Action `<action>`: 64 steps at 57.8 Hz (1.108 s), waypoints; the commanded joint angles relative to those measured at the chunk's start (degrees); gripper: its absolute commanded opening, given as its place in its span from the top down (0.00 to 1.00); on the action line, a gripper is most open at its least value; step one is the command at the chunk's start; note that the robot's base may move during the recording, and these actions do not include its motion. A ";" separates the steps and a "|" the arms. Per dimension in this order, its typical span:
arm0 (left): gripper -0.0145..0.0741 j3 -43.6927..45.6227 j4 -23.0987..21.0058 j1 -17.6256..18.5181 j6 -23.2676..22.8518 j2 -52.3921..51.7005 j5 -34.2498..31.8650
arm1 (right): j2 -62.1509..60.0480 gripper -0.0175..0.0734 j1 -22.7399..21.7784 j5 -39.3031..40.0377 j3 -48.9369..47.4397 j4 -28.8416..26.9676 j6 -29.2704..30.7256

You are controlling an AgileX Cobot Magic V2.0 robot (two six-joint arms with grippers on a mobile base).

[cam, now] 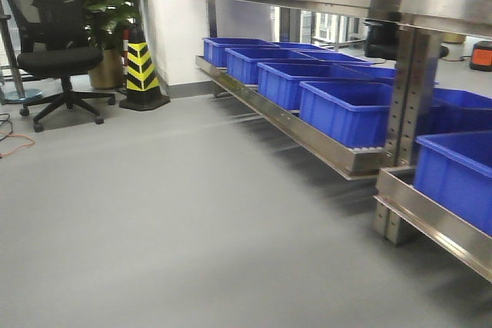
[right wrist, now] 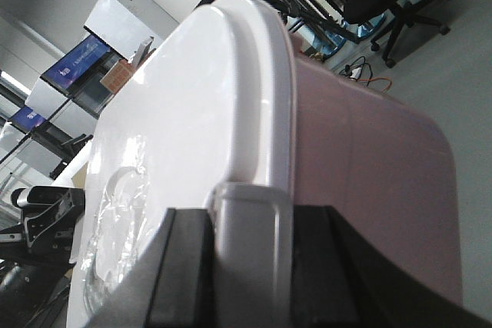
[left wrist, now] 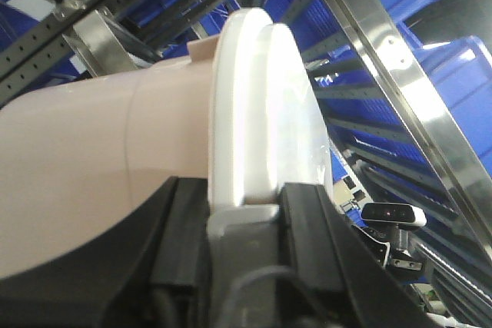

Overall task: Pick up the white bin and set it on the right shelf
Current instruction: 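Carry the bin in both grippers while driving to the steel shelf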

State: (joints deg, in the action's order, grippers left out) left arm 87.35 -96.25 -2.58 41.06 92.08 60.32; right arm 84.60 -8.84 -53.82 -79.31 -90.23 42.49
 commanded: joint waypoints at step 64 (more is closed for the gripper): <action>0.97 2.25 -5.95 2.65 -0.45 -3.32 14.10 | -2.61 0.75 2.09 -7.91 -2.12 -5.07 0.56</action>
State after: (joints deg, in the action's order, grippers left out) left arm 87.35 -96.21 -2.58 41.06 92.08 60.32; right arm 84.60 -8.84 -53.82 -79.31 -90.23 42.49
